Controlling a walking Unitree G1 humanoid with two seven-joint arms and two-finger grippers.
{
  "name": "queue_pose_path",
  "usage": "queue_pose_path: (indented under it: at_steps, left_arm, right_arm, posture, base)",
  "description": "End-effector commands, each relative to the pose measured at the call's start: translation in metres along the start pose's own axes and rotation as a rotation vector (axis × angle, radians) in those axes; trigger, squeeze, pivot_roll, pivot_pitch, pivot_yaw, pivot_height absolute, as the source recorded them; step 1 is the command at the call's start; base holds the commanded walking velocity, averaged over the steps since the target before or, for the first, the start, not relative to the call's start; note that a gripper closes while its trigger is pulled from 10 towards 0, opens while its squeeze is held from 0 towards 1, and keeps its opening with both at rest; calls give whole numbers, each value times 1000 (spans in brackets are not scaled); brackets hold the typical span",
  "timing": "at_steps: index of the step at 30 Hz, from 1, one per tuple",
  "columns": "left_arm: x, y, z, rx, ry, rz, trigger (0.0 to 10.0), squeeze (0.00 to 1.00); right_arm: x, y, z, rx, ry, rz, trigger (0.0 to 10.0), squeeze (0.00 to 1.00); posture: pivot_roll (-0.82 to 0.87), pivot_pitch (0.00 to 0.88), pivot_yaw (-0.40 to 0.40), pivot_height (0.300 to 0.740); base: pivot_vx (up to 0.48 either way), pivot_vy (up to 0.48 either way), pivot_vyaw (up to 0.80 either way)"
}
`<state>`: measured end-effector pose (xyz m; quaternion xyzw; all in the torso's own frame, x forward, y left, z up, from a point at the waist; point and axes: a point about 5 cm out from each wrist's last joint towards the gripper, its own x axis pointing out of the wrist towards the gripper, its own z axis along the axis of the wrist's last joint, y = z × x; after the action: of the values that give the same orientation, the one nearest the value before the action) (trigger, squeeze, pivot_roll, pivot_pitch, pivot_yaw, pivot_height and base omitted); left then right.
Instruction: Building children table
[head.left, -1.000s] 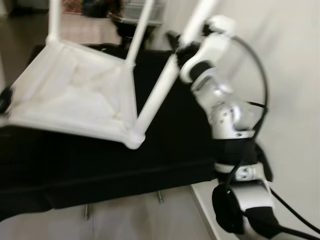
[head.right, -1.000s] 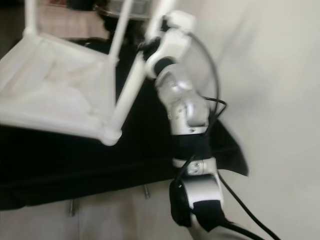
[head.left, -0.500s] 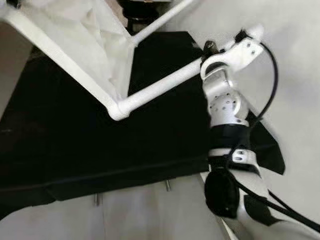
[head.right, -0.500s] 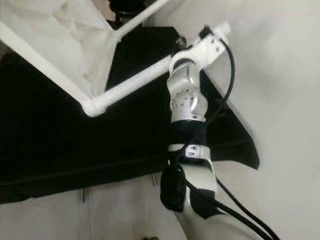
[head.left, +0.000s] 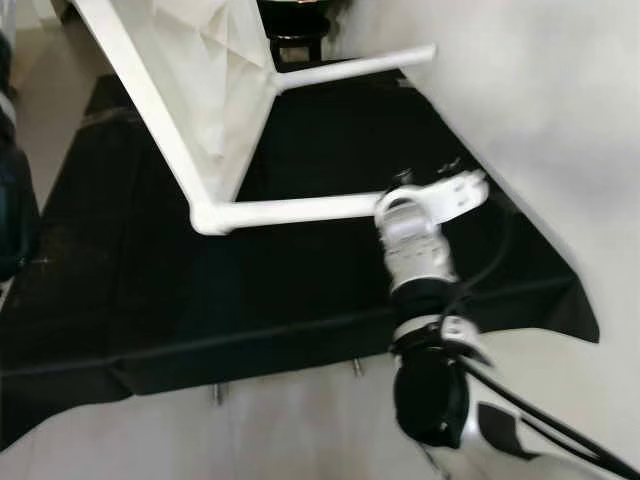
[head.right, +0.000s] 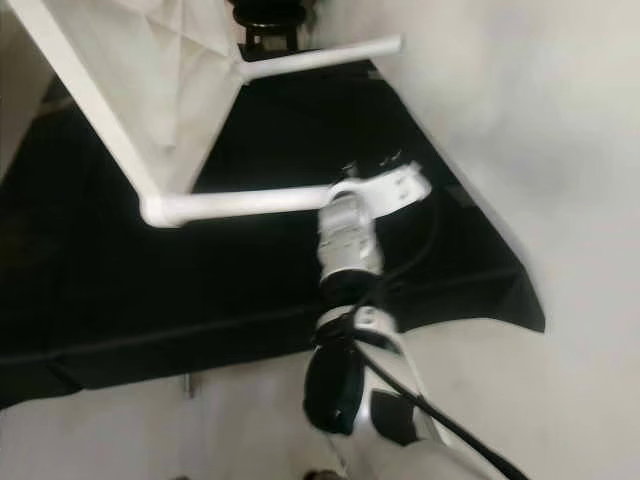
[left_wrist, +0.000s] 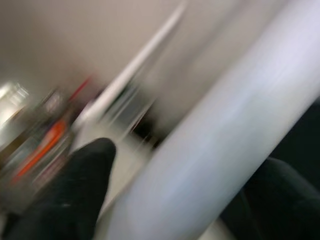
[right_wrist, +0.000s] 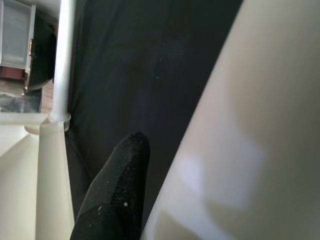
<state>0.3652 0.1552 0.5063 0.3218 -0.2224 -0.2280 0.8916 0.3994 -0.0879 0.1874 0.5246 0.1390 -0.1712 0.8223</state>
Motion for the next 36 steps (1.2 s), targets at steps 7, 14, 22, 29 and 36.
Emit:
queue_pose_path:
  at_steps: [7,14,22,29,36]
  left_arm:
    - [0,3,72,38,-323,11,10000,1000]
    - [-4,4,60,45,-303,-44,10000,1000]
    - [-7,4,52,13,-312,-96,10000,278]
    - [-5,-4,47,4,-315,-169,10000,0]
    - [-3,-9,45,-4,-324,-198,10000,0]
  right_arm:
    - [-15,-51,-101,-430,317,-214,10000,1000]
    - [-4,-53,-70,-479,158,-299,10000,1000]
    - [6,-41,-29,-621,-70,-306,10000,1000]
    - [12,-34,19,-700,-290,-357,10000,1000]
    - [13,-32,41,-663,-356,-387,10000,1000]
  posture:
    - [100,79,37,740]
    - [99,82,23,740]
    - [85,81,5,740]
    - [78,83,-4,740]
    - [72,83,2,740]
  base:
    - [0,0,0]
    - [0,0,0]
    - [0,0,0]
    - [0,0,0]
    - [0,0,0]
